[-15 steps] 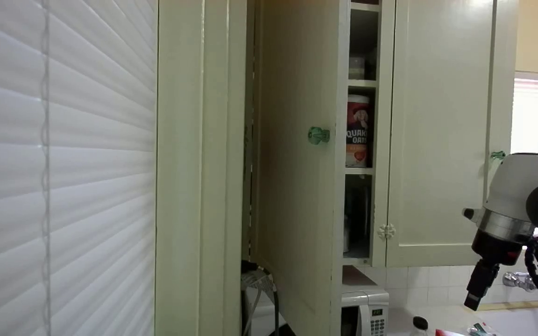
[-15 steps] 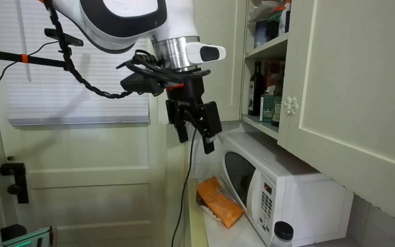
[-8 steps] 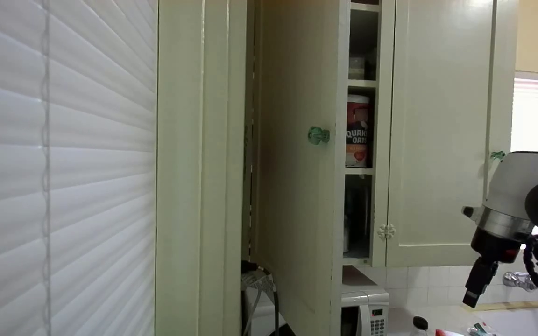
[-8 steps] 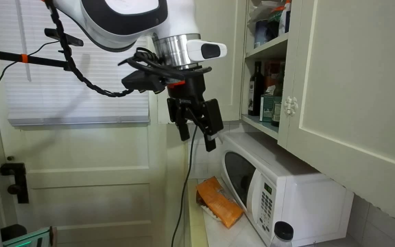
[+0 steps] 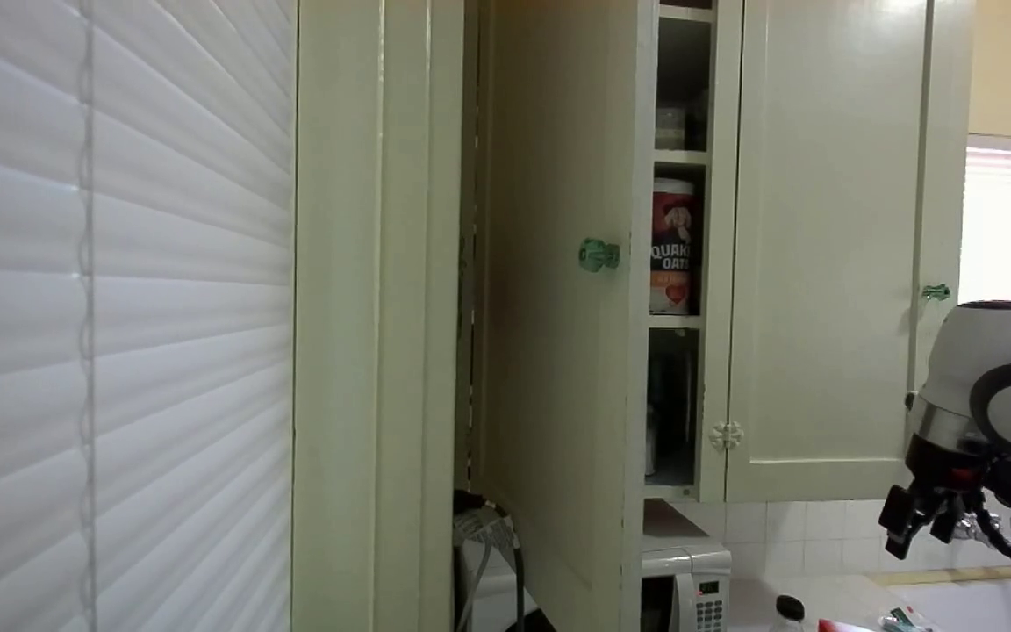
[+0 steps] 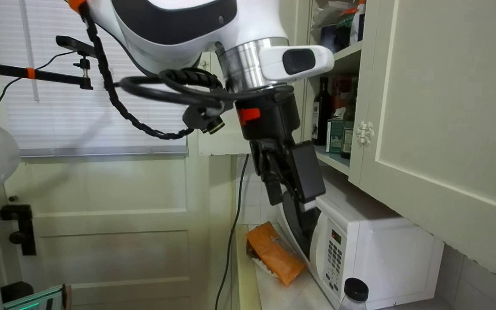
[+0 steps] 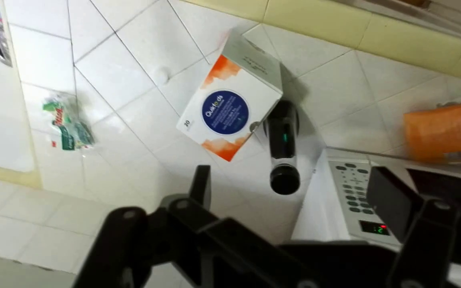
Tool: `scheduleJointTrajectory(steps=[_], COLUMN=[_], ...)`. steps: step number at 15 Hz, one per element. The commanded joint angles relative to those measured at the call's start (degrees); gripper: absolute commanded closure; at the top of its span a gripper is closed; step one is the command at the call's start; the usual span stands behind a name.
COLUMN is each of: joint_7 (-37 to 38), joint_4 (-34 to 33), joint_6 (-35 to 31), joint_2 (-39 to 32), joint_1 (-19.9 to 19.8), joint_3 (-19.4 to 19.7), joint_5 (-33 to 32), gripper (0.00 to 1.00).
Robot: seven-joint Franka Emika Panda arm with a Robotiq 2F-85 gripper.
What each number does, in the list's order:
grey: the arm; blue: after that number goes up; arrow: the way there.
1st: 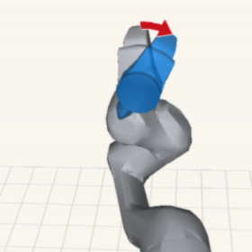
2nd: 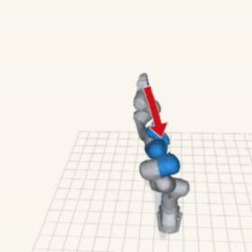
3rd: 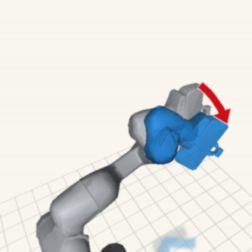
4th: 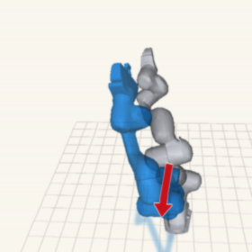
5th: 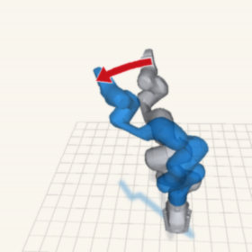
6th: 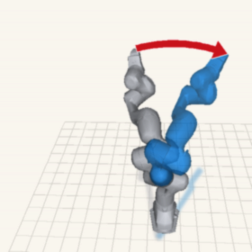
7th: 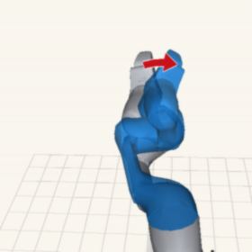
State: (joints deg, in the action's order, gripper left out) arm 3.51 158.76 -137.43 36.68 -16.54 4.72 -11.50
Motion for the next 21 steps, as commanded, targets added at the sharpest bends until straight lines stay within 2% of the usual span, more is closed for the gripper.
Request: scheduleJointTrajectory(steps=[1,6,14,18,21], joint_7=[1.10,2.79,13.10,17.35,17.79], joint_4=[-0.15,-0.63,-3.55,-4.80,-6.01], joint_6=[-0.07,-0.28,-8.57,-15.56,-19.73], joint_2=[-0.93,-2.38,-18.97,-26.52,-31.77], joint_1=[-0.75,-1.33,-4.14,-4.49,-3.50], joint_3=[0.41,0.35,0.19,1.63,3.25], joint_5=[-0.22,-0.21,-0.29,0.52,1.73], gripper=[0.00,0.00,0.00,0.00,0.00])
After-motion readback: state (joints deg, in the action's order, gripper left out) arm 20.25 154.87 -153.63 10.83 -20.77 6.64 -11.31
